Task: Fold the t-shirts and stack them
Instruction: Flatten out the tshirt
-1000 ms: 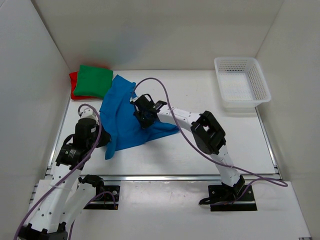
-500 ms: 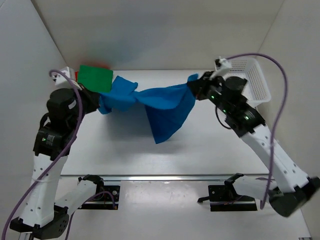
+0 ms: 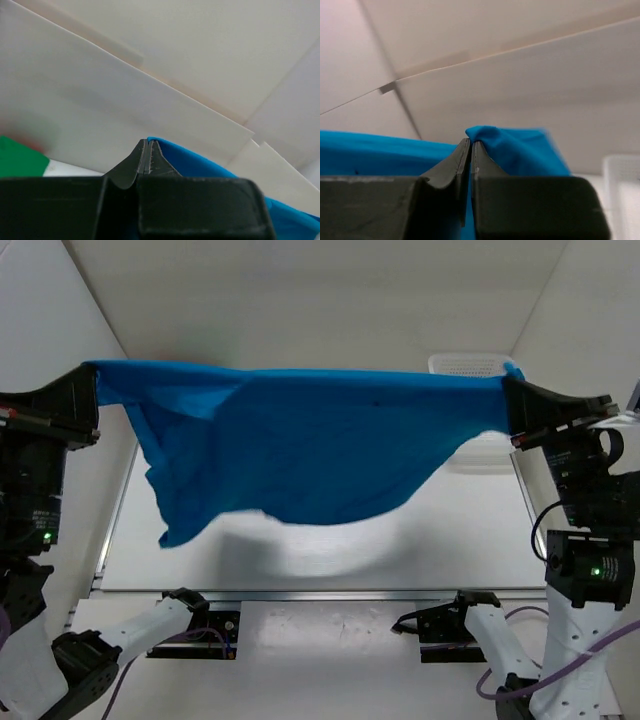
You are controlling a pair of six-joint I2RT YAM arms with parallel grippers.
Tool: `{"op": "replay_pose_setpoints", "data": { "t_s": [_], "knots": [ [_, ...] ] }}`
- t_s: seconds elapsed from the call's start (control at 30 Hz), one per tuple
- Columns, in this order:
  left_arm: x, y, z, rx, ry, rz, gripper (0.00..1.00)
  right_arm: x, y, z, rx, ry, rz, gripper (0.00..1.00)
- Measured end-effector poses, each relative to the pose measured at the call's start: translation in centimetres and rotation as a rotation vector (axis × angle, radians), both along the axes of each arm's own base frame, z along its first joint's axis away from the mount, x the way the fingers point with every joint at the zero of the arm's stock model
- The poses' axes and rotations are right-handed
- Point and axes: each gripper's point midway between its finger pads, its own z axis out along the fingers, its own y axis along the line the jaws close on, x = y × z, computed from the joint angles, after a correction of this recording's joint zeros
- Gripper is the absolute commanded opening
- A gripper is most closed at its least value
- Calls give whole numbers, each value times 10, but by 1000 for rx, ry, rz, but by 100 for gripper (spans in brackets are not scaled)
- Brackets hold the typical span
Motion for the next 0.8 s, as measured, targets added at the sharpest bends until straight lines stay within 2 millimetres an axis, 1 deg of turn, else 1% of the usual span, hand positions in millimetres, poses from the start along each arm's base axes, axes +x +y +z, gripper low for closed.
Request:
{"op": "replay_pose_setpoints", "data": {
  "t_s": [0.03,0.1,0.13,0.17,0.2,0.23,0.3,0.33,0.37,0.4,0.43,0.47,0.5,0.53,0.57,0.6,0.63,0.67,0.73,0.8],
  "knots": [
    [3,1,0,3,2,14,0,2,6,6,-6,-18,32,0],
    [24,1,-6,39,26,83,0,18,25,5,-22,5,115,0],
    [38,0,-12,68,49,114,0,31,34,-1,-30,34,150,0],
    [56,-1,-19,97,77,147,0,51,42,-10,-44,73,172,0],
    [113,-6,-47,172,172,194,0,103,51,-42,-71,179,185,0],
    [120,-7,-51,181,186,196,0,108,52,-47,-73,192,183,0],
    [179,-14,-92,230,283,178,0,160,52,-92,-92,319,173,0],
    [201,-18,-110,248,324,157,0,180,52,-110,-102,367,172,0],
    [231,-18,-136,268,391,145,0,202,50,-129,-114,416,164,0],
    [255,-18,-157,280,443,134,0,221,49,-146,-124,457,160,0],
    [283,-17,-177,289,495,119,0,237,46,-159,-133,496,156,0],
    [305,-17,-191,293,527,106,0,253,44,-168,-140,523,155,0],
    [327,-15,-203,295,562,92,0,268,42,-172,-146,539,152,0],
    [346,-14,-208,292,568,80,0,281,41,-171,-153,545,152,0],
    [363,-11,-211,282,563,68,0,293,41,-164,-161,539,152,0],
    [372,-7,-213,264,558,57,0,302,41,-154,-169,519,149,0],
    [374,-1,-214,248,558,47,0,308,42,-140,-181,494,147,0],
    [373,7,-212,228,558,41,0,310,44,-123,-192,455,146,0],
    [363,24,-192,203,515,50,0,305,46,-94,-206,385,139,0],
    [343,34,-165,196,460,65,0,287,52,-69,-215,328,148,0]
  ]
}}
